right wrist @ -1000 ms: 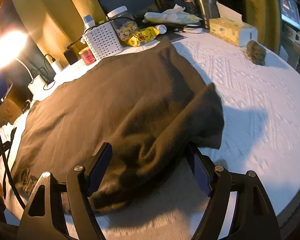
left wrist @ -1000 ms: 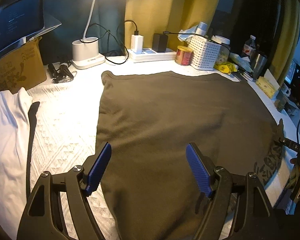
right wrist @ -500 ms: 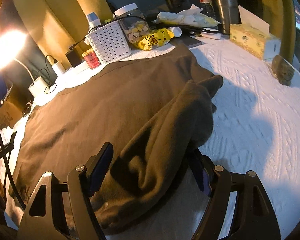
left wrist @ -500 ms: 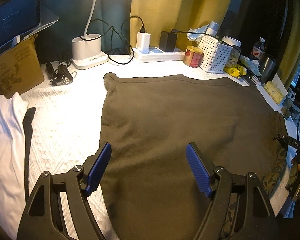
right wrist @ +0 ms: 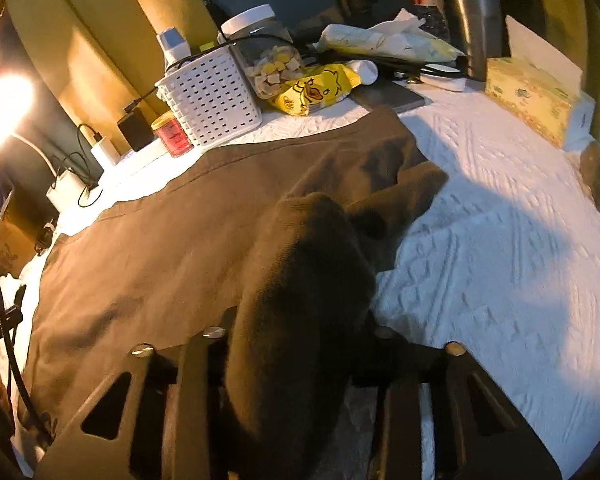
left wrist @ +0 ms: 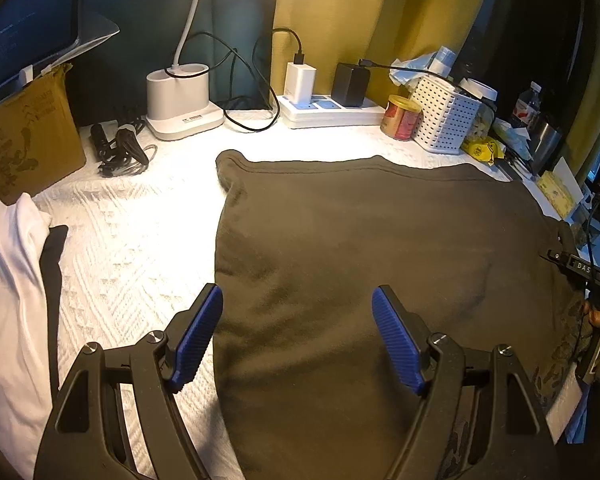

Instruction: Fold small clothes

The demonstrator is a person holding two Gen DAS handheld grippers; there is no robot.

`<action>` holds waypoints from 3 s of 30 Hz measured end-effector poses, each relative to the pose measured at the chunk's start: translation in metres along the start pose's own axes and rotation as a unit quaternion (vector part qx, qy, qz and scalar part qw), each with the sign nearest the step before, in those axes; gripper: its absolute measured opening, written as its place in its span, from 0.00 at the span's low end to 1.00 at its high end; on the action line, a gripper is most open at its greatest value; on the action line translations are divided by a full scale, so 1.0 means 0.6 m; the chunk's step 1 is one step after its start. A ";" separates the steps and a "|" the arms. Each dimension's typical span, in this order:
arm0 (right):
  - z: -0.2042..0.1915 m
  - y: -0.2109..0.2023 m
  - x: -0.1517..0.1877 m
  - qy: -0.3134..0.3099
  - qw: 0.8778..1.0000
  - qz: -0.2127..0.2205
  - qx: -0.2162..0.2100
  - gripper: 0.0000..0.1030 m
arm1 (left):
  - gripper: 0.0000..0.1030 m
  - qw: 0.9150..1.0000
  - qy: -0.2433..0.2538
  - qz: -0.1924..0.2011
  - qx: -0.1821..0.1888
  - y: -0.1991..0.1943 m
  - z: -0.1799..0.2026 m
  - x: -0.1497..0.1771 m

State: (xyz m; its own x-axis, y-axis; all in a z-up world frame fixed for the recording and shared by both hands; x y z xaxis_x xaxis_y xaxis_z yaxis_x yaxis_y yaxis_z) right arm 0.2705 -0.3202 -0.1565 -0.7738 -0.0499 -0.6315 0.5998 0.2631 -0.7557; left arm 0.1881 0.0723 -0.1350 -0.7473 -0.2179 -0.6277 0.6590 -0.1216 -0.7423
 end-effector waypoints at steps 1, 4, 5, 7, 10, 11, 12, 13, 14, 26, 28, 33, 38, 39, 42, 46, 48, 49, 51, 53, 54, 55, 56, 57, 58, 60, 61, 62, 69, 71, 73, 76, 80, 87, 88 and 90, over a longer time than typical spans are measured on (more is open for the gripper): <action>-0.002 0.001 -0.001 -0.004 1.000 -0.001 0.000 0.28 | 0.75 1.000 0.000 0.000 0.001 0.001 -0.001 -0.001; -0.015 0.003 -0.006 -0.012 1.000 -0.003 -0.004 0.23 | 0.75 1.000 0.001 0.004 0.004 0.000 -0.006 -0.006; -0.022 0.000 -0.010 -0.015 1.000 0.000 -0.006 0.22 | 0.75 1.000 0.001 0.006 0.005 -0.002 -0.009 -0.009; -0.033 -0.005 -0.016 -0.022 1.000 0.006 -0.008 0.21 | 0.75 1.000 0.000 0.012 0.006 -0.006 -0.014 -0.012; -0.062 -0.013 -0.028 -0.037 0.999 0.015 -0.014 0.21 | 0.75 1.000 -0.002 0.019 0.005 -0.012 -0.024 -0.015; -0.073 -0.015 -0.032 -0.044 0.999 0.016 -0.016 0.20 | 0.75 1.000 -0.002 0.021 0.003 -0.014 -0.029 -0.015; -0.083 -0.016 -0.035 -0.051 0.998 0.018 -0.018 0.20 | 0.75 1.000 -0.002 0.022 0.002 -0.016 -0.033 -0.015; -0.095 -0.018 -0.039 -0.060 0.998 0.021 -0.020 0.20 | 0.75 1.000 -0.004 0.023 0.003 -0.018 -0.037 -0.014; -0.105 -0.019 -0.042 -0.066 0.997 0.022 -0.023 0.19 | 0.75 1.000 -0.006 0.023 0.003 -0.020 -0.041 -0.013; -0.250 -0.027 -0.062 -0.130 0.989 0.025 -0.071 0.18 | 0.75 0.999 -0.007 0.036 0.011 -0.041 -0.064 -0.001; -0.272 -0.029 -0.061 -0.141 0.987 0.024 -0.077 0.18 | 0.75 0.999 -0.009 0.038 0.013 -0.043 -0.070 0.000; -0.328 -0.029 -0.054 -0.166 0.982 0.020 -0.090 0.18 | 0.75 0.999 -0.017 0.044 0.016 -0.053 -0.086 0.003; -0.390 -0.020 -0.038 -0.189 0.976 0.007 -0.107 0.18 | 0.75 0.999 -0.023 0.040 0.017 -0.055 -0.103 0.010; -0.402 -0.019 -0.035 -0.193 0.975 0.005 -0.110 0.18 | 0.75 0.999 -0.025 0.041 0.018 -0.057 -0.106 0.012; -0.435 -0.016 -0.025 -0.203 0.972 -0.004 -0.119 0.18 | 0.75 0.999 -0.027 0.043 0.019 -0.062 -0.114 0.015; -0.473 -0.011 -0.012 -0.218 0.968 -0.013 -0.127 0.18 | 0.75 0.998 -0.032 0.044 0.019 -0.069 -0.126 0.021; -0.492 -0.006 -0.004 -0.225 0.965 -0.019 -0.131 0.18 | 0.75 0.998 -0.034 0.044 0.019 -0.073 -0.132 0.024; -0.499 -0.002 0.000 -0.229 0.964 -0.024 -0.132 0.18 | 0.75 0.998 -0.034 0.045 0.019 -0.074 -0.135 0.025; -0.515 0.003 0.013 -0.237 0.961 -0.034 -0.135 0.18 | 0.75 0.998 -0.036 0.044 0.019 -0.077 -0.141 0.029; -0.532 0.008 0.027 -0.245 0.959 -0.043 -0.140 0.18 | 0.75 0.998 -0.038 0.045 0.019 -0.081 -0.147 0.033; -0.538 0.008 0.033 -0.248 0.957 -0.047 -0.142 0.18 | 0.75 0.998 -0.039 0.045 0.019 -0.082 -0.149 0.034; -0.549 0.009 0.041 -0.254 0.955 -0.052 -0.144 0.18 | 0.75 0.998 -0.039 0.045 0.018 -0.083 -0.152 0.035; -0.557 0.009 0.048 -0.261 0.953 -0.055 -0.143 0.18 | 0.75 0.998 -0.040 0.045 0.018 -0.085 -0.154 0.037; -0.563 0.009 0.054 -0.266 0.952 -0.057 -0.140 0.18 | 0.75 0.998 -0.040 0.046 0.018 -0.087 -0.155 0.038; -0.571 0.008 0.062 -0.275 0.949 -0.062 -0.140 0.18 | 0.75 0.998 -0.040 0.046 0.017 -0.089 -0.157 0.039; -0.581 0.007 0.075 -0.287 0.944 -0.072 -0.143 0.21 | 0.75 0.998 -0.041 0.048 0.017 -0.093 -0.159 0.041; -0.585 0.006 0.079 -0.289 0.944 -0.074 -0.145 0.22 | 0.75 0.998 -0.041 0.048 0.017 -0.095 -0.159 0.041; -0.588 0.004 0.083 -0.287 0.944 -0.076 -0.147 0.22 | 0.75 0.998 -0.041 0.048 0.017 -0.097 -0.159 0.042; -0.631 -0.023 0.123 -0.325 0.923 -0.090 -0.184 0.68 | 0.75 0.998 -0.027 0.052 0.011 -0.112 -0.150 0.039; -0.640 -0.039 0.133 -0.333 0.917 -0.089 -0.199 0.68 | 0.75 0.998 -0.022 0.055 0.008 -0.117 -0.146 0.036; -0.645 -0.056 0.139 -0.340 0.912 -0.087 -0.213 0.68 | 0.75 0.998 -0.017 0.055 0.005 -0.120 -0.142 0.034; -0.643 -0.083 0.142 -0.347 0.909 -0.074 -0.219 0.68 | 0.75 0.998 -0.010 0.058 0.002 -0.126 -0.131 0.028; -0.618 -0.110 0.128 -0.335 0.913 -0.053 -0.225 0.68 | 0.75 0.998 0.008 0.065 0.002 -0.133 -0.100 0.013; -0.538 -0.121 0.082 -0.291 0.933 -0.023 -0.211 0.68 | 0.75 0.996 0.052 0.065 0.008 -0.125 -0.018 -0.015; -0.522 -0.116 0.075 -0.282 0.937 -0.021 -0.207 0.68 | 0.75 0.996 0.060 0.063 0.009 -0.122 -0.004 -0.018; -0.494 -0.109 0.065 -0.269 0.943 -0.019 -0.197 0.68 | 0.75 0.995 0.077 0.058 0.013 -0.112 0.025 -0.023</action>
State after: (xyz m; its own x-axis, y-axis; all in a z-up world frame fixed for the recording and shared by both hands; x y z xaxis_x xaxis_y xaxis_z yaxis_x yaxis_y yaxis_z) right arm 0.1406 -0.0537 -0.0801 -0.5143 -0.5190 -0.6828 0.3696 0.5843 -0.7225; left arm 0.1554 0.0691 -0.0730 -0.6691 -0.0814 -0.7387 0.7420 -0.1291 -0.6579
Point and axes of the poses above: each gripper's, at about its wrist camera, not at the fingertips, and y roughly the way its jaws point, z to its right, x to its underside, the point moved 7 cm from there along y, roughly the way its jaws point, and after that the axes turned 6 degrees about -y, right-handed, at the moved point
